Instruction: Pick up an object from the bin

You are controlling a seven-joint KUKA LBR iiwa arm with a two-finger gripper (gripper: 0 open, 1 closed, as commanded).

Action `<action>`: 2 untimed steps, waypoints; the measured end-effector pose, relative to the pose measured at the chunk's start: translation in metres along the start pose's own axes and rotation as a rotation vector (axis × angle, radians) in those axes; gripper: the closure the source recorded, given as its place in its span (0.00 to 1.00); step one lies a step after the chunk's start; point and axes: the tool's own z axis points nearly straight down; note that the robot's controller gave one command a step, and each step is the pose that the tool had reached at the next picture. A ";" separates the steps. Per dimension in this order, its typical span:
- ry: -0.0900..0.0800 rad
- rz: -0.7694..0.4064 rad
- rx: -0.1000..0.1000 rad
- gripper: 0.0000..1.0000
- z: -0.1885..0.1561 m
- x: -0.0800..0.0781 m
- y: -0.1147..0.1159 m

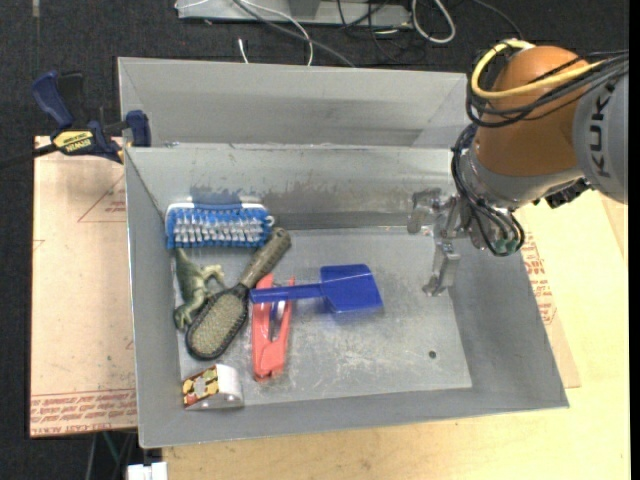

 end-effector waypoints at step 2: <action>-0.011 -0.067 0.001 0.00 0.083 -0.022 0.056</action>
Offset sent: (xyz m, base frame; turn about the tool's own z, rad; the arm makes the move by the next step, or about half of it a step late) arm 0.0207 0.0554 -0.0834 -0.0659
